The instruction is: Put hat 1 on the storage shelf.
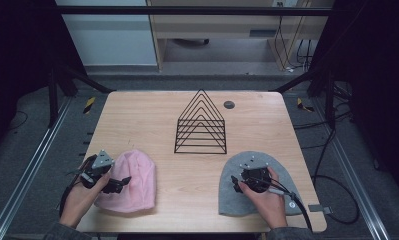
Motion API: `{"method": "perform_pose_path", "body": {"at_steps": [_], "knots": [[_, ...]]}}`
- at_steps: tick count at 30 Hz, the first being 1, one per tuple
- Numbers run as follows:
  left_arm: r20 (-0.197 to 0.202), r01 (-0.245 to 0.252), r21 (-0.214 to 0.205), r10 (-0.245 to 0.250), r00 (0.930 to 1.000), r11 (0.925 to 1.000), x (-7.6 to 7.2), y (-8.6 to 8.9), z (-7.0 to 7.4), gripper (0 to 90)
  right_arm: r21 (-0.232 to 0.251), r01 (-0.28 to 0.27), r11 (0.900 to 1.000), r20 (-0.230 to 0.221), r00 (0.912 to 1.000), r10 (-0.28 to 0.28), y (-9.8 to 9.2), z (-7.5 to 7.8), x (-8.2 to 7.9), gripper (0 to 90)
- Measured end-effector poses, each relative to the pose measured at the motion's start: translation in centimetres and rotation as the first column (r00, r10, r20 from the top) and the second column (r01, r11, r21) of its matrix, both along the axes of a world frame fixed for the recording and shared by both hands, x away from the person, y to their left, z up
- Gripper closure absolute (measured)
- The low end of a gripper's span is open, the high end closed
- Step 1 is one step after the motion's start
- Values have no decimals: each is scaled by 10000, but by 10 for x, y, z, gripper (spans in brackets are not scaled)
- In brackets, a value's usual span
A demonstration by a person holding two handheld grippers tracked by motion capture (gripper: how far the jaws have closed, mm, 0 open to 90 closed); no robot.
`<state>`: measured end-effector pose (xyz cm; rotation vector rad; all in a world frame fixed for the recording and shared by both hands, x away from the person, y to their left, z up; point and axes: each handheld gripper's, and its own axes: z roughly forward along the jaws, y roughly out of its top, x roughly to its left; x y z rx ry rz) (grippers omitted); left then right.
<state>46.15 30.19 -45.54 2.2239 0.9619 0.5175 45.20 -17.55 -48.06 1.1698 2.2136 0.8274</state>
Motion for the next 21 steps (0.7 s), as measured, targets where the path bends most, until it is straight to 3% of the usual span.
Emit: {"method": "perform_pose_path", "body": {"at_steps": [8,9,13,15,18,21], "knots": [[53,425,-453,-423,9991,9981,4,-9,15,62,333,162,9993,73,9998,-164,-7,0,1,255],[-71,418,-543,-422,9991,9976,12,-11,22,66,391,232,9990,66,9997,-235,-9,0,0,255],[-523,435,-274,-448,9976,9987,31,-11,27,66,619,483,9969,62,9988,-488,-13,2,-2,245],[-974,445,-552,-498,9940,9975,43,-10,28,66,701,593,9958,34,9982,-596,-15,3,-3,224],[-1333,298,-658,-384,9903,9974,59,-12,31,81,890,803,9928,-60,9968,-801,-17,5,-3,208],[-1481,421,-244,-453,9879,9988,71,-15,33,130,956,790,9923,-151,9968,-779,-16,5,-5,199]]}}
